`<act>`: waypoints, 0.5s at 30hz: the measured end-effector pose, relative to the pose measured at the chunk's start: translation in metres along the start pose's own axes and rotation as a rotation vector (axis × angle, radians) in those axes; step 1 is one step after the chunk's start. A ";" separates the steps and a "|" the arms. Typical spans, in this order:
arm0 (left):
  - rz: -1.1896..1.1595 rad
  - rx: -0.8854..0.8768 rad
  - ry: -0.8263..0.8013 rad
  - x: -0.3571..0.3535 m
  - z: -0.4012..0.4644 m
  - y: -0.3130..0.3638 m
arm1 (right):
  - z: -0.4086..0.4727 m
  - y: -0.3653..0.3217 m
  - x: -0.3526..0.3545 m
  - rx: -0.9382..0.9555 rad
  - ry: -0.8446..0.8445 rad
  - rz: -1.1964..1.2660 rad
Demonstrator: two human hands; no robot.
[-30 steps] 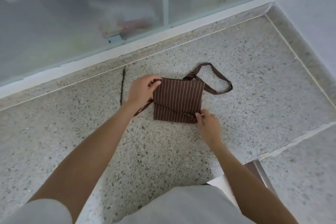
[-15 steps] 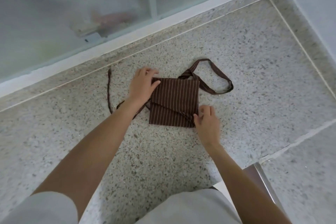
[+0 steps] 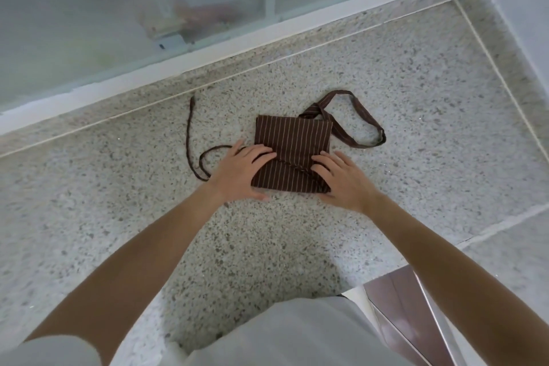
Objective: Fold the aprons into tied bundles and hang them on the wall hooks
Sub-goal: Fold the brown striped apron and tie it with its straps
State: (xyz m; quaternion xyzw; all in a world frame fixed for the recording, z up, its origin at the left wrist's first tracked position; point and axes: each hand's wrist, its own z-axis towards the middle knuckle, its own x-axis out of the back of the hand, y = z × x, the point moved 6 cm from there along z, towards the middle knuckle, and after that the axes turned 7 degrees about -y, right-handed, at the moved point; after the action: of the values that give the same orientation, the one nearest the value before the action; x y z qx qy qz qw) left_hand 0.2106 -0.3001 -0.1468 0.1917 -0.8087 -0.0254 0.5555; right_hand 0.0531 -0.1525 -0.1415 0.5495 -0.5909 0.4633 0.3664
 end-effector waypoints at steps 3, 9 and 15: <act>-0.169 0.048 0.062 0.006 0.002 -0.004 | 0.004 0.008 0.019 -0.117 0.066 0.344; -0.923 0.523 0.369 0.017 -0.001 -0.028 | 0.026 0.049 0.037 -0.565 0.245 0.764; -0.868 0.700 0.302 0.024 0.020 -0.044 | 0.050 0.069 0.033 -0.765 0.192 0.664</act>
State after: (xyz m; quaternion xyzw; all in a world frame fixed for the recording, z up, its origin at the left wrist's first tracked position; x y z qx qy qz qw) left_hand 0.1974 -0.3529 -0.1443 0.6799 -0.5278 0.0458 0.5070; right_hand -0.0151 -0.2121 -0.1356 0.1142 -0.8244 0.3537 0.4269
